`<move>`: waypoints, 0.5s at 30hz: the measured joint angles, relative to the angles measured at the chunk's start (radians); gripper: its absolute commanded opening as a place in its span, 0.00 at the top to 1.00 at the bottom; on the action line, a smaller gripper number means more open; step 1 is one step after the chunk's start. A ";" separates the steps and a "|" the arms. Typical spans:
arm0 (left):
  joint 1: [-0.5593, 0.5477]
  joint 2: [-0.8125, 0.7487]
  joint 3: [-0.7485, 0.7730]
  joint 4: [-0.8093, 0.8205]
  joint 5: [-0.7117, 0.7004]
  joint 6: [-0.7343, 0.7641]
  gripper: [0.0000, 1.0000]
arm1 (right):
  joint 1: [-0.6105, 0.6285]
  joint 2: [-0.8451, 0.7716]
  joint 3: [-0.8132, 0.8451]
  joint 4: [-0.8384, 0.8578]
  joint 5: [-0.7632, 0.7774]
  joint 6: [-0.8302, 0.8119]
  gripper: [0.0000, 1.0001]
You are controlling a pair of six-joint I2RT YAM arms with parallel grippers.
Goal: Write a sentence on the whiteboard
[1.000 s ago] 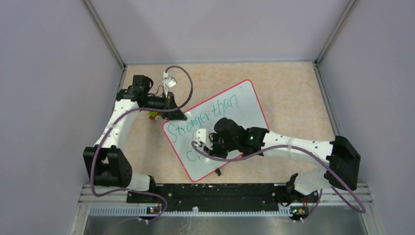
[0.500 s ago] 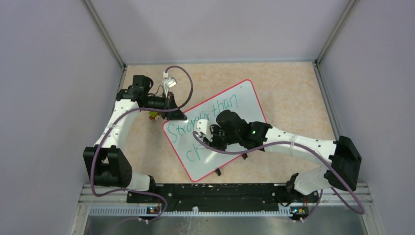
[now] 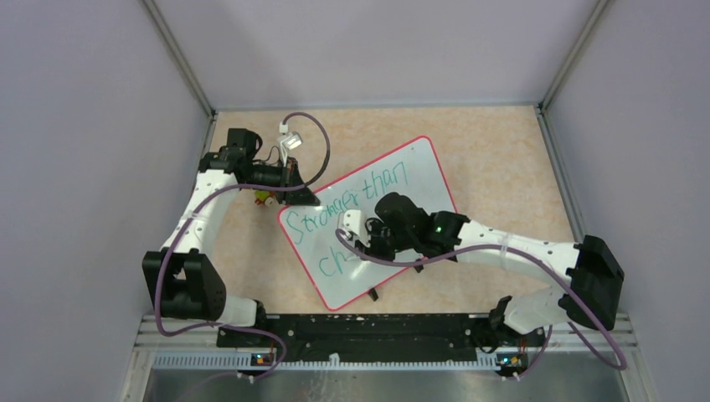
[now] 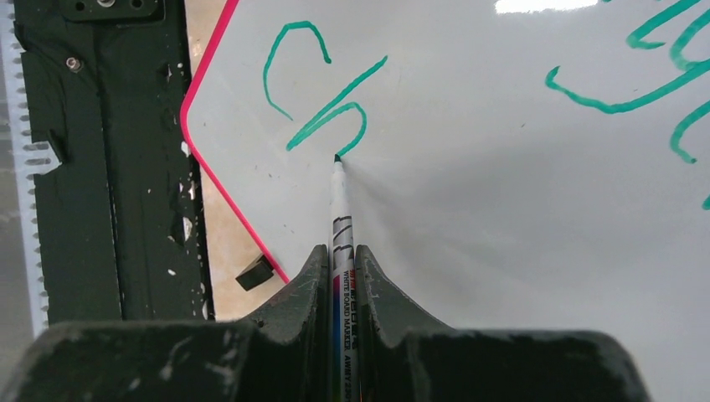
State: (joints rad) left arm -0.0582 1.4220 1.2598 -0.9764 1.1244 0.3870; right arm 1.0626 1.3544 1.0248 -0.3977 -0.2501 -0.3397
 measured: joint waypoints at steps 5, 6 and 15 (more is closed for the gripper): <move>-0.001 0.000 0.000 0.000 0.000 0.000 1.00 | 0.001 0.000 -0.027 -0.004 -0.024 0.000 1.00; -0.001 0.000 0.000 0.000 0.000 0.000 1.00 | 0.002 0.000 -0.034 -0.008 -0.028 0.000 1.00; -0.001 0.000 0.001 -0.001 0.000 0.000 1.00 | 0.013 -0.011 -0.048 -0.035 -0.055 0.000 1.00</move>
State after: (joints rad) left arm -0.0589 1.4220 1.2606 -0.9775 1.1248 0.3870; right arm 1.0752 1.3434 0.9764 -0.4328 -0.3054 -0.3401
